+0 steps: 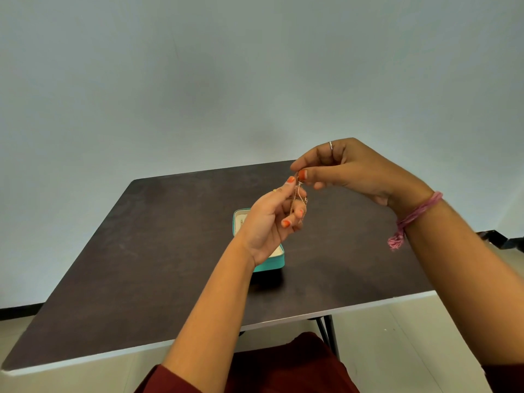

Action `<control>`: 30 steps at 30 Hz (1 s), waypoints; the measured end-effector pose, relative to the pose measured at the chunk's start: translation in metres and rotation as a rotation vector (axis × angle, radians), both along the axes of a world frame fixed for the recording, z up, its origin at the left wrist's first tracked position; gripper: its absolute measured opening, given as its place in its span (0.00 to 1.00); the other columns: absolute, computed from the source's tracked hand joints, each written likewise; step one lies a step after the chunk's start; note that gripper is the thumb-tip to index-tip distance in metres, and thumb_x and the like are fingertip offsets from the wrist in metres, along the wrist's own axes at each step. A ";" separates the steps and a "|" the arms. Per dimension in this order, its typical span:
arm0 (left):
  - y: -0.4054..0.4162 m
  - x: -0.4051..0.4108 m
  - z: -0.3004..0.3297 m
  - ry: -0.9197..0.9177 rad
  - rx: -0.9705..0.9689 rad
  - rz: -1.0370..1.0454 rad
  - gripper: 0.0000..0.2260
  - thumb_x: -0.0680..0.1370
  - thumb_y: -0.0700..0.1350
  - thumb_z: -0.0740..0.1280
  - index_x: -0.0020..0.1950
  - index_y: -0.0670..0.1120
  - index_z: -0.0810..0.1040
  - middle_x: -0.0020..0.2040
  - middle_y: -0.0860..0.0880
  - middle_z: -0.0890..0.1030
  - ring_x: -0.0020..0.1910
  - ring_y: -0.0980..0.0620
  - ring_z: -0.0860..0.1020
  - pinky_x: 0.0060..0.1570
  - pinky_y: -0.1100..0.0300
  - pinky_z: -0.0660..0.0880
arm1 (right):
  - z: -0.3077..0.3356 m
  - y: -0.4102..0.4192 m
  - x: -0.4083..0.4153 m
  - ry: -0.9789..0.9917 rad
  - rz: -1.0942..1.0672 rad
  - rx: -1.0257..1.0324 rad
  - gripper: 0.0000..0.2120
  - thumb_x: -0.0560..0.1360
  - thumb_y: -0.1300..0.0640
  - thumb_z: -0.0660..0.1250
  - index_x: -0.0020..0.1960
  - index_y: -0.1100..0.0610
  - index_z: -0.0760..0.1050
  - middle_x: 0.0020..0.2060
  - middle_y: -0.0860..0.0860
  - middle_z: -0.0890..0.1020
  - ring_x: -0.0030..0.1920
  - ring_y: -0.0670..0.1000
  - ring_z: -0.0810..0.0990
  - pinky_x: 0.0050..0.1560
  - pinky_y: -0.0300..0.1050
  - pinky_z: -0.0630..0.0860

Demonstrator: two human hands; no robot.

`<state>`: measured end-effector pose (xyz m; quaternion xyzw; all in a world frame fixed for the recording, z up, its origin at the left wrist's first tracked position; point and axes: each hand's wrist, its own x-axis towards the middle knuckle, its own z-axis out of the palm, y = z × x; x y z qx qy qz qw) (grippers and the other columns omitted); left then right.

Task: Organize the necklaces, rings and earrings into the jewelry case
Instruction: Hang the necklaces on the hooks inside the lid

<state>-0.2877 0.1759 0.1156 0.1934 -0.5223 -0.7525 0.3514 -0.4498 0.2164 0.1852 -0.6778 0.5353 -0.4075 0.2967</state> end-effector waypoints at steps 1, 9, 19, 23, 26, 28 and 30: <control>0.000 0.000 -0.001 0.001 -0.007 0.004 0.14 0.82 0.51 0.57 0.43 0.46 0.74 0.29 0.51 0.76 0.23 0.59 0.65 0.38 0.60 0.64 | 0.000 0.000 -0.001 -0.014 0.005 0.011 0.08 0.75 0.63 0.68 0.52 0.55 0.81 0.47 0.50 0.85 0.48 0.45 0.83 0.50 0.39 0.79; -0.002 0.001 -0.001 -0.077 -0.050 0.038 0.16 0.81 0.52 0.58 0.38 0.47 0.74 0.30 0.50 0.71 0.28 0.57 0.64 0.36 0.61 0.63 | -0.002 0.000 0.002 -0.169 0.032 0.072 0.08 0.77 0.64 0.64 0.54 0.57 0.79 0.47 0.55 0.85 0.47 0.50 0.84 0.48 0.41 0.81; 0.001 0.001 -0.010 0.127 0.121 -0.070 0.22 0.74 0.60 0.59 0.43 0.44 0.83 0.23 0.53 0.65 0.23 0.59 0.62 0.40 0.59 0.65 | -0.018 -0.006 0.003 -0.341 0.038 0.197 0.11 0.76 0.64 0.65 0.57 0.58 0.78 0.47 0.53 0.84 0.47 0.48 0.82 0.51 0.44 0.80; -0.001 0.003 -0.011 0.134 0.125 -0.098 0.28 0.74 0.63 0.57 0.56 0.41 0.80 0.26 0.52 0.72 0.25 0.58 0.69 0.44 0.58 0.70 | -0.023 -0.009 0.001 -0.368 0.012 0.218 0.12 0.77 0.64 0.64 0.59 0.57 0.77 0.52 0.53 0.84 0.51 0.49 0.83 0.53 0.45 0.79; -0.003 0.004 -0.011 0.125 0.102 -0.081 0.29 0.74 0.64 0.56 0.60 0.43 0.78 0.33 0.51 0.77 0.31 0.59 0.73 0.45 0.59 0.71 | -0.029 -0.011 0.001 -0.439 -0.049 0.246 0.11 0.78 0.61 0.64 0.60 0.57 0.77 0.51 0.53 0.84 0.46 0.48 0.83 0.52 0.45 0.79; -0.004 0.005 -0.011 0.136 0.084 -0.055 0.28 0.75 0.64 0.57 0.62 0.45 0.78 0.39 0.51 0.79 0.37 0.57 0.75 0.46 0.59 0.71 | -0.038 -0.010 0.005 -0.542 -0.080 0.270 0.11 0.79 0.58 0.63 0.59 0.58 0.78 0.47 0.52 0.84 0.41 0.48 0.83 0.48 0.44 0.80; -0.003 0.005 -0.011 0.154 0.089 -0.020 0.24 0.75 0.63 0.58 0.58 0.46 0.79 0.43 0.50 0.80 0.40 0.56 0.77 0.43 0.60 0.71 | -0.048 -0.007 0.010 -0.623 -0.085 0.314 0.12 0.79 0.53 0.63 0.55 0.58 0.80 0.43 0.51 0.83 0.39 0.48 0.82 0.44 0.43 0.79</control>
